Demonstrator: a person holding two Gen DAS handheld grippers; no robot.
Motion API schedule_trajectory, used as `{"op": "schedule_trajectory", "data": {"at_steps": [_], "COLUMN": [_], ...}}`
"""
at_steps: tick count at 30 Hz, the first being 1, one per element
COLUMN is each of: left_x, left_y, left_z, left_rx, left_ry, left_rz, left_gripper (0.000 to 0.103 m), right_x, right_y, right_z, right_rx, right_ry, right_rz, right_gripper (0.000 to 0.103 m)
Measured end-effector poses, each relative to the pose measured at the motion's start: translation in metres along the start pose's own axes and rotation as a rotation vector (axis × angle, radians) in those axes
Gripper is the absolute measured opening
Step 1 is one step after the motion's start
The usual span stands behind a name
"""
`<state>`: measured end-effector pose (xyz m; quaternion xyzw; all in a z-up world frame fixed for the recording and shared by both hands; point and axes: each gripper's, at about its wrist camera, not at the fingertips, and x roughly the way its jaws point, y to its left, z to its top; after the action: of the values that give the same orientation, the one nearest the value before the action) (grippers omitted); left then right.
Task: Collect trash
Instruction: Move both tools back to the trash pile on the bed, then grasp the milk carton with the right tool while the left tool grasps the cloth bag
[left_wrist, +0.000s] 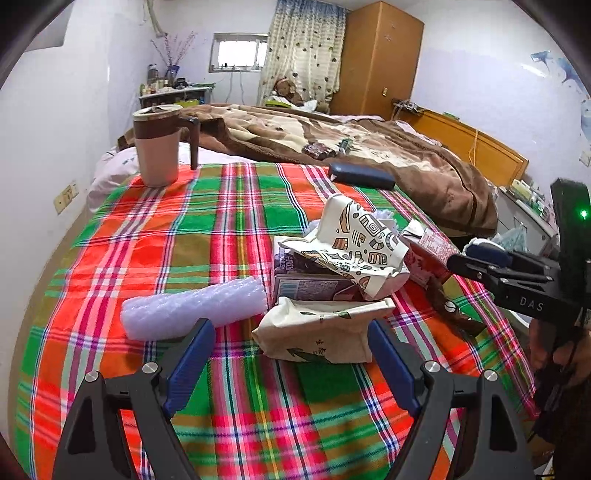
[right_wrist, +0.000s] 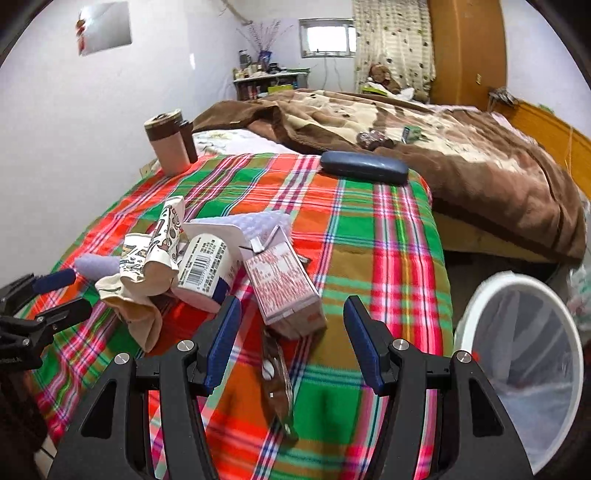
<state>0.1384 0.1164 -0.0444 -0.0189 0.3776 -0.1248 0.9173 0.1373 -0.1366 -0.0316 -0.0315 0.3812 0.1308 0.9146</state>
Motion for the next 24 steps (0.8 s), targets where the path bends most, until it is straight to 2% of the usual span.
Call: {"op": "schedule_trajectory", "data": {"at_steps": [7,8,10,11,21,24], "left_x": [0.017,0.02,0.022,0.023,0.02,0.016], "left_y": [-0.003,-0.005,-0.009,-0.011,-0.042,-0.051], "left_z": [0.004,0.005,0.004,0.003,-0.012,-0.017], "left_rx": [0.037,0.043,0.059,0.064,0.092,0.093], "left_ry": [0.028,0.038,0.048,0.052,0.101,0.113], "left_rz": [-0.006,-0.007,-0.028,-0.042,-0.139,-0.211], "left_gripper": [0.084,0.084,0.084,0.084,0.084,0.084], "right_x": [0.019,0.021,0.02,0.019,0.014,0.012], "right_y": [0.003,0.002,0.001,0.001,-0.006,-0.009], "right_z": [0.007,0.007,0.006,0.006,0.0,-0.002], "right_rx": [-0.006,-0.002,0.007,0.013,0.06,0.074], "right_ry": [0.045,0.045,0.043,0.041,0.033,0.028], "right_rz": [0.003,0.004,0.006,0.009,0.019,0.022], "right_gripper": [0.059,0.054,0.045,0.044,0.041,0.041]}}
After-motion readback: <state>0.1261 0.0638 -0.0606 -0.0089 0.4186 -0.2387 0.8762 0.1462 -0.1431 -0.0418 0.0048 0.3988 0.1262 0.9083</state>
